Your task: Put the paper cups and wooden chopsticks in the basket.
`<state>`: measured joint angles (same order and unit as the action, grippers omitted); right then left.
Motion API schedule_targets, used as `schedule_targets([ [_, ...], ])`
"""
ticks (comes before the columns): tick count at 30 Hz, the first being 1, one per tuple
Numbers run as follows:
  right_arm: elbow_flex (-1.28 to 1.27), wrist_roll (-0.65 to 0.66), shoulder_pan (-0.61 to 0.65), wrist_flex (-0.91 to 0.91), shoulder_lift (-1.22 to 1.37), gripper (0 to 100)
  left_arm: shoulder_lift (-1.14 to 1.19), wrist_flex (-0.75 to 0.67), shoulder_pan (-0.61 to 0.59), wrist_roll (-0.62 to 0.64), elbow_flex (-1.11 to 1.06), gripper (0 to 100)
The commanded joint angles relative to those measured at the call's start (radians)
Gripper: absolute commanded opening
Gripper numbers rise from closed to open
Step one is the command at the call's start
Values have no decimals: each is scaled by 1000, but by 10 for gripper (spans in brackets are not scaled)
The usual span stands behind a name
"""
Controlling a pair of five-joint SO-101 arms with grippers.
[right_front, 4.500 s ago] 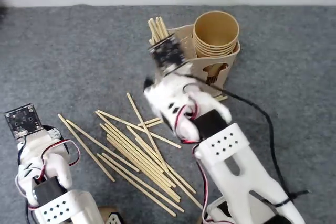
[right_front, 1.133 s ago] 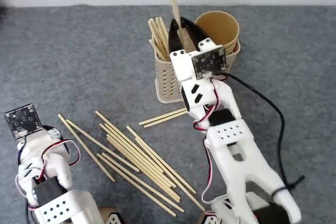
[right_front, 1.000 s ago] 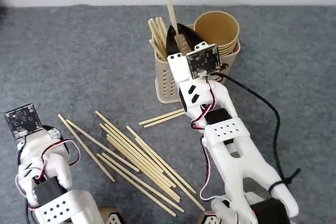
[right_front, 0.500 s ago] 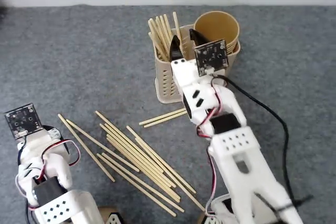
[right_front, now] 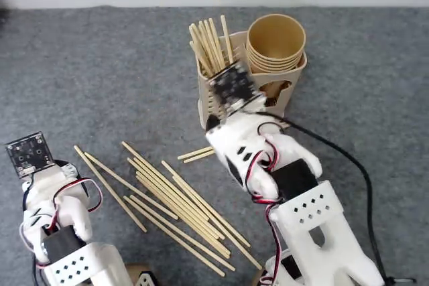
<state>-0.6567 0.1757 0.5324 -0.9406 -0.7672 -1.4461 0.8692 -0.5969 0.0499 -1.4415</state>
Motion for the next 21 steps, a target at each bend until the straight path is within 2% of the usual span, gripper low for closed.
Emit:
schedule_targets([
  [1, 63, 60, 10, -59, 41, 147, -12, -25, 6, 3, 38, 13],
  [7, 63, 167, 10, -154, 194, 149, -12, -25, 6, 3, 38, 13],
  [15, 68, 400, 38, -120, 437, 156, -12, -25, 6, 3, 38, 13],
  [21, 69, 543, 42, -10, 558, 288, -12, -25, 6, 3, 38, 13],
])
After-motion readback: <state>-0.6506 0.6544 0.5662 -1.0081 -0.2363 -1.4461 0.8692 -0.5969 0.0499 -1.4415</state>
